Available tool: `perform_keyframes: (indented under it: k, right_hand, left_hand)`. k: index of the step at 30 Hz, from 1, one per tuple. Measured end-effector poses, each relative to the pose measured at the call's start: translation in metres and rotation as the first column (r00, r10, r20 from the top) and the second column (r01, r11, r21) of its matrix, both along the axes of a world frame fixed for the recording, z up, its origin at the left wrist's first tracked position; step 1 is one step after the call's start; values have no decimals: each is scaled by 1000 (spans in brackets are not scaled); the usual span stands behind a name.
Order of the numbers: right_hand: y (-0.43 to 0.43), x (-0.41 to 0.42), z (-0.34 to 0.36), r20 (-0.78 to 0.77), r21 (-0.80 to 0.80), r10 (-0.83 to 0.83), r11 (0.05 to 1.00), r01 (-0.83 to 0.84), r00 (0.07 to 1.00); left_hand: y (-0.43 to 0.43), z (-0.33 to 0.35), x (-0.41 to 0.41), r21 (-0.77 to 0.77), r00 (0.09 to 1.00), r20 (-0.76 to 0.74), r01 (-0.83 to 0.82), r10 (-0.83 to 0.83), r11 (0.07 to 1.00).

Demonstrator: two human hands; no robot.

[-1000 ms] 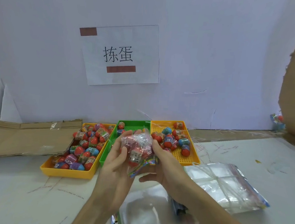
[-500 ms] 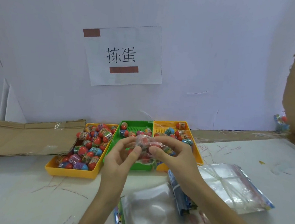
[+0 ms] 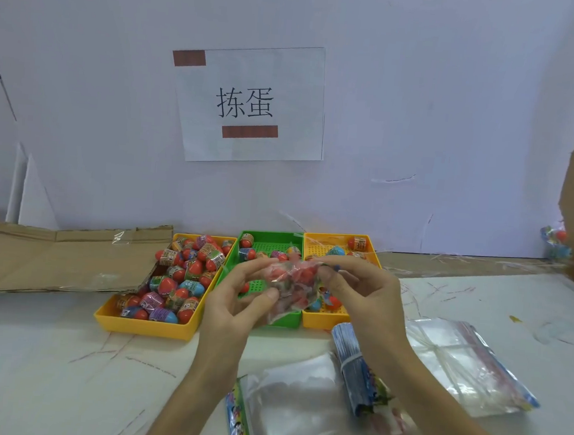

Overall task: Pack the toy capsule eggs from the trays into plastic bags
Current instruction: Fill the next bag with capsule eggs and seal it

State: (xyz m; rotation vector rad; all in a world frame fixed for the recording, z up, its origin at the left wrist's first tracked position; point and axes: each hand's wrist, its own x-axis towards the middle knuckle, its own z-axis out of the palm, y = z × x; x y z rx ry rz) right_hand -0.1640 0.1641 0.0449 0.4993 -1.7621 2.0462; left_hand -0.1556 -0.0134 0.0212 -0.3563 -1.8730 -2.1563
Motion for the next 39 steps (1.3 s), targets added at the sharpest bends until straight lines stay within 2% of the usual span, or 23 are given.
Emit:
perform_keyframes:
  k: [11, 16, 20, 25, 29, 32, 34, 39]
  right_hand:
    - [5, -3, -1, -62, 98, -80, 992, 86, 995]
    - [8, -4, 2, -30, 82, 53, 995, -51, 998]
    - [11, -4, 3, -6, 33, 99, 995, -98, 995]
    - [9, -5, 3, 95, -52, 148, 988, -144, 984]
    - [11, -5, 5, 91, -112, 190, 977, -179, 978]
    - [11, -5, 3, 95, -88, 155, 985, -147, 983]
    - [9, -5, 0, 84, -18, 93, 996, -92, 992]
    - [6, -1, 2, -23, 99, 8, 995, -5, 1000]
  left_hand:
    - [5, 6, 1, -17, 991, 107, 79, -77, 997]
    - [4, 8, 1, 76, 992, 103, 62, -70, 995]
    - [7, 7, 3, 118, 991, 74, 102, -111, 988]
    - [8, 6, 3, 129, 991, 56, 110, -118, 986]
    - [7, 7, 4, 113, 996, 14, 86, -88, 990]
    - [5, 8, 5, 85, 996, -44, 82, -78, 993]
    - [3, 9, 6, 60, 995, -71, 73, -69, 995]
    - [4, 9, 6, 15, 996, -85, 41, -40, 999]
